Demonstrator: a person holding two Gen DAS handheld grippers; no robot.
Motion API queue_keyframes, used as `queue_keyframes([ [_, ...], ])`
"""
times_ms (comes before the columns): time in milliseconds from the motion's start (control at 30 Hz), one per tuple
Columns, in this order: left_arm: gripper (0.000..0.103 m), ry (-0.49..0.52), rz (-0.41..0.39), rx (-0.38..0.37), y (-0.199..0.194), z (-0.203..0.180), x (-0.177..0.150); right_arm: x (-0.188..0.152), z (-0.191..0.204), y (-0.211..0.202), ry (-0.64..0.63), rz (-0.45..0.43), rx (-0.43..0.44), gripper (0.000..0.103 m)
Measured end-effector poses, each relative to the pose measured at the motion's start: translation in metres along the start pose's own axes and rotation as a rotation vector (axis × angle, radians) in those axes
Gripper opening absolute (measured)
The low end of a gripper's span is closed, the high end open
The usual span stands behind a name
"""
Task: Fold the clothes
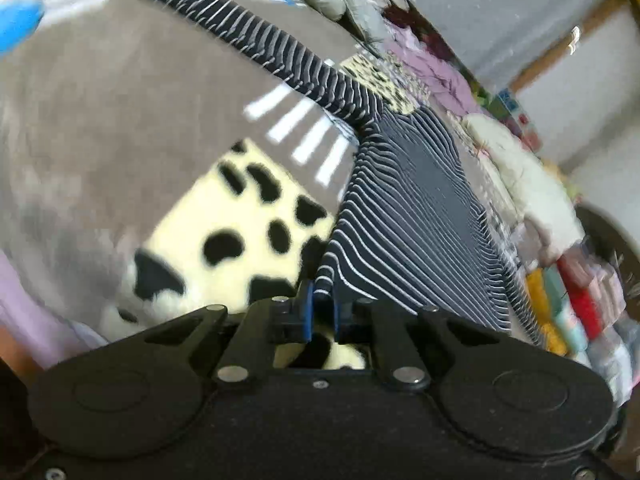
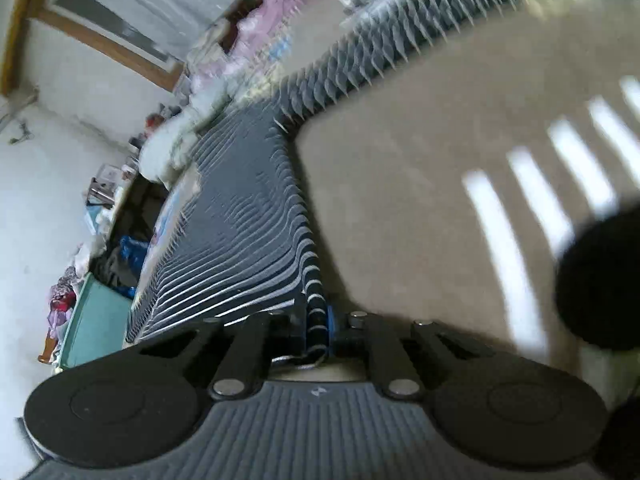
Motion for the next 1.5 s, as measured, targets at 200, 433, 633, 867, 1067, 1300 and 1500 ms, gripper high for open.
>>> queue_keyframes([
  [200, 0.060, -0.001, -0.078, 0.003, -0.009, -0.004, 0.004, -0.006, 0.017, -0.011, -0.111, -0.037, 0.011, 0.043],
  [433, 0.006, 0.007, -0.107, 0.060, -0.014, -0.003, 0.008, -0.012, 0.031, -0.009, -0.221, -0.029, 0.014, 0.012],
  [633, 0.047, -0.033, -0.076, 0.112, -0.027, -0.001, 0.009, -0.007, 0.006, -0.011, -0.076, 0.013, -0.009, 0.016],
  [867, 0.044, 0.180, -0.119, 0.063, -0.026, -0.037, 0.028, -0.003, 0.035, -0.050, -0.258, -0.149, -0.059, 0.039],
  [1067, 0.037, 0.374, -0.093, 0.075, 0.026, -0.057, 0.069, 0.022, 0.067, -0.024, -0.468, -0.115, -0.083, 0.039],
  [1300, 0.035, 0.639, -0.082, 0.061, 0.089, -0.082, 0.113, 0.078, 0.122, 0.050, -0.707, -0.060, -0.104, 0.039],
  [1500, 0.043, 0.850, -0.019, 0.174, 0.150, -0.064, 0.115, 0.108, 0.141, 0.117, -0.810, -0.052, -0.113, 0.040],
])
Point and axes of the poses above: each gripper's, at about its wrist camera, not at the fingertips, and y roughly the way its jaws point, z to its left, x to its top, the point moved 2 cm from there along y, roughly the way its jaws point
